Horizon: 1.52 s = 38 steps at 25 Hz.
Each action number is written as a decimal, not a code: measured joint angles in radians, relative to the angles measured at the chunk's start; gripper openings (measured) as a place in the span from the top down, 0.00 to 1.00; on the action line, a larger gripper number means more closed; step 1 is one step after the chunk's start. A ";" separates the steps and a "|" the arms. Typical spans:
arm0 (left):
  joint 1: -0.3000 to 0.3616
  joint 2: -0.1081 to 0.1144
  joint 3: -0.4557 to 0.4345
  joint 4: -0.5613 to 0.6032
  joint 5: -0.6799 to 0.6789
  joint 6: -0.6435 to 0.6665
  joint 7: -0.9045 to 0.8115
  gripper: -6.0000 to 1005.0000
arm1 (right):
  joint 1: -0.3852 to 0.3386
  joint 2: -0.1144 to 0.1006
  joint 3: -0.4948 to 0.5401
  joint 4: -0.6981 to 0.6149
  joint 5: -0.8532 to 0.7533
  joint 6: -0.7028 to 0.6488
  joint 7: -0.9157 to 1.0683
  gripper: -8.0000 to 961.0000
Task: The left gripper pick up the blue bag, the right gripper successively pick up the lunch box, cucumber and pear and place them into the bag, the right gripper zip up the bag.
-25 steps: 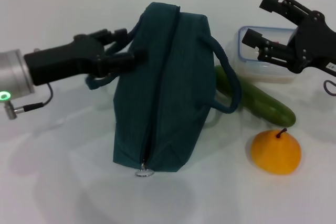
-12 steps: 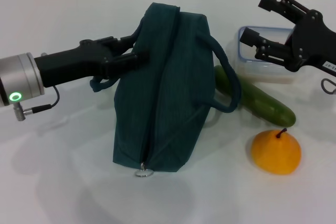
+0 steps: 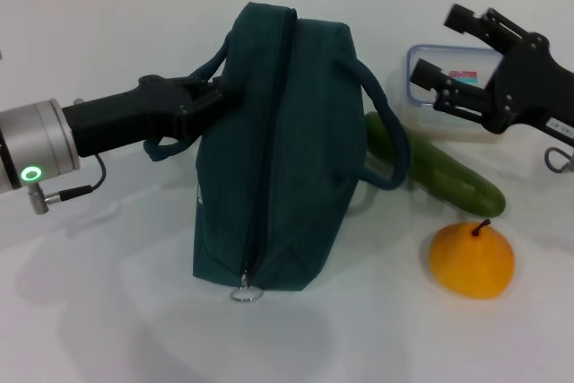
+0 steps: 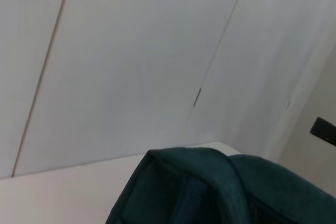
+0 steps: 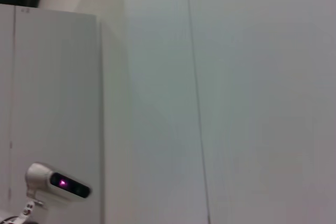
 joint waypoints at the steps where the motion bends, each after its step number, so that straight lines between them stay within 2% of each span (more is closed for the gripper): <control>1: -0.001 0.000 -0.002 -0.006 -0.009 0.000 0.010 0.64 | -0.004 0.001 0.002 0.001 0.001 0.001 -0.005 0.16; 10: -0.005 0.003 0.001 -0.013 -0.045 0.006 0.085 0.96 | -0.005 0.018 0.019 0.135 0.116 -0.005 -0.054 0.17; 14: -0.011 0.001 0.008 -0.015 -0.047 0.025 0.100 0.96 | 0.002 0.020 -0.008 0.213 0.238 -0.012 -0.053 0.17; 23: -0.010 0.003 0.068 -0.018 -0.037 0.050 0.130 0.96 | 0.007 0.019 -0.009 0.403 0.455 -0.011 0.193 0.18; 30: -0.007 0.008 0.070 -0.012 -0.008 0.051 0.140 0.96 | -0.030 0.019 0.076 0.501 0.480 -0.006 0.368 0.19; 38: -0.014 0.008 0.071 -0.011 0.035 0.057 0.160 0.96 | -0.025 0.019 0.097 0.542 0.458 0.072 0.480 0.20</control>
